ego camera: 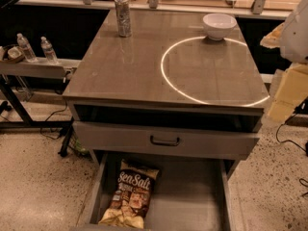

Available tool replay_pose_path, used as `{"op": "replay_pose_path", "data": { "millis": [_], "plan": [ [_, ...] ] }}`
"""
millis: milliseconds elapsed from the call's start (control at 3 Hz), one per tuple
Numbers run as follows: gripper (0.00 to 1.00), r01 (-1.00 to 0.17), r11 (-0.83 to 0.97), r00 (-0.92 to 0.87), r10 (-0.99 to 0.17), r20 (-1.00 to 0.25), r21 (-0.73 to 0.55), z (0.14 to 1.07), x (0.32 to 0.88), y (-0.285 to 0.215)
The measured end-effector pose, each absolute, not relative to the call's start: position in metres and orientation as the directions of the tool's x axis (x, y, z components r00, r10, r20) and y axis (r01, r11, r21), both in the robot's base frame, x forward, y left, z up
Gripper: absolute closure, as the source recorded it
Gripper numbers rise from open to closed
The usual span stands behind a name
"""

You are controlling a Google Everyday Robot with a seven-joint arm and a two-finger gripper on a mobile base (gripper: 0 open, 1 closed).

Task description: Pick brown chip bag from middle drawer and place on counter

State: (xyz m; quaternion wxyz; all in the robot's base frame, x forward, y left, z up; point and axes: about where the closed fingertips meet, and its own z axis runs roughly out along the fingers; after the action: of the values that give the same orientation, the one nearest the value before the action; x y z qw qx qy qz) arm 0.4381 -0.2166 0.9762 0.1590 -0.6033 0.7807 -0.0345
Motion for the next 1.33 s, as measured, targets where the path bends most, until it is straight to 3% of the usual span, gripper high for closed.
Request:
{"op": "replay_pose_path", "data": {
  "millis": [667, 1333],
  "plan": [
    [0.00, -0.936, 0.263, -0.215, -0.954, -0.210, -0.236, 0.966, 0.435, -0.214],
    [0.00, -0.962, 0.253, -0.219, -0.939, -0.264, -0.103, 0.871, 0.381, -0.196]
  ]
}}
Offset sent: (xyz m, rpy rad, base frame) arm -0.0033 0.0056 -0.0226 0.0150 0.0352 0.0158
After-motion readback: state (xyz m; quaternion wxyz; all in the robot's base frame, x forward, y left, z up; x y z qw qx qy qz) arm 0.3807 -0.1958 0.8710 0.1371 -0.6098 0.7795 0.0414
